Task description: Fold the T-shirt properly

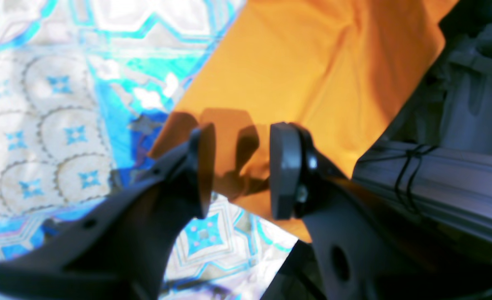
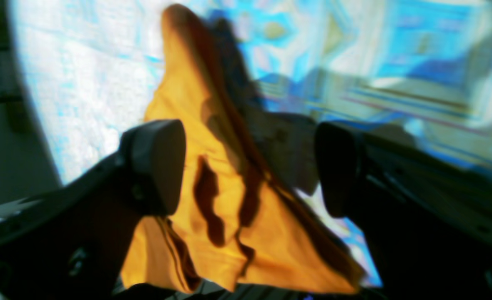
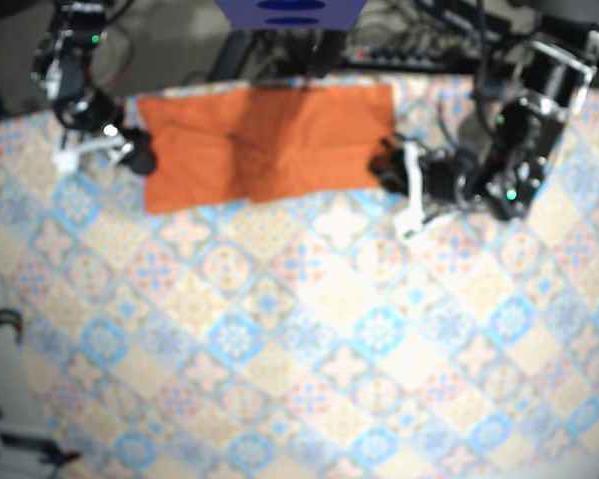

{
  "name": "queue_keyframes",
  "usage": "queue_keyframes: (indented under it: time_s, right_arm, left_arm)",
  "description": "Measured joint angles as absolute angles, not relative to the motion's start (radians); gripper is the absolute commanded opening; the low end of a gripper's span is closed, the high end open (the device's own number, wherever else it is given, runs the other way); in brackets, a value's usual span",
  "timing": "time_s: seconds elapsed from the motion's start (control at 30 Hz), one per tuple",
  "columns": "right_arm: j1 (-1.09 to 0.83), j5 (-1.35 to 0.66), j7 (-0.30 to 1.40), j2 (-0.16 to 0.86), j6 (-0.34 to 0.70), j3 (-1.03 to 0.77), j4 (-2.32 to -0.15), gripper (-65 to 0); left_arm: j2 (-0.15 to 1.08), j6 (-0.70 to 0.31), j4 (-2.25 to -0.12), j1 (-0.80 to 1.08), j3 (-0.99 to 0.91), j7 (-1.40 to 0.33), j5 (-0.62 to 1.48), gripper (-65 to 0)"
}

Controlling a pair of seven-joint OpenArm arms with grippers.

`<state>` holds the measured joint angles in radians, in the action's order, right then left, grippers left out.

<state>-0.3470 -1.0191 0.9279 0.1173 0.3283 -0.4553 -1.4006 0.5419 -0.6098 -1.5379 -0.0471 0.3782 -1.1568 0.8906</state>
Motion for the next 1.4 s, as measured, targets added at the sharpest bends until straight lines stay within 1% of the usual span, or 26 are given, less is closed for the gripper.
queue_keyframes:
  time_s: [0.23, 0.37, 0.53, 0.77, 1.37, 1.4]
  right_arm:
    - [-0.343, -1.019, 0.928, 0.152, 0.332, -0.361, -1.392, -17.8]
    - [-0.336, -0.970, 0.909, 0.157, 0.339, -0.299, -1.396, -17.8]
    - [-0.336, -0.947, 0.899, 0.167, 0.340, -0.266, -1.389, -17.8]
    - [-0.351, -0.960, 0.837, 0.178, 0.355, -0.217, -1.374, -17.9]
    - [-0.413, -0.997, 0.820, 0.174, 0.382, -0.205, -1.374, -17.9]
    - [-0.413, -0.998, 0.819, 0.174, 0.382, -0.205, -1.374, -18.7]
  left_arm:
    - [0.551, -0.609, -1.538, -0.047, 0.378, -1.156, 0.891, -43.5]
    - [0.551, -0.610, -1.538, -0.047, 0.378, -1.156, 0.892, -43.5]
    - [0.551, -0.610, -1.538, -0.047, 0.378, -1.156, 0.891, -43.5]
    - [0.551, -0.609, -1.538, -0.047, 0.378, -1.156, 0.891, -43.5]
    - [0.551, -0.610, -1.538, -0.047, 0.378, -1.156, 0.891, -43.5]
    - [0.551, -0.610, -1.538, -0.047, 0.378, -1.156, 0.891, -43.5]
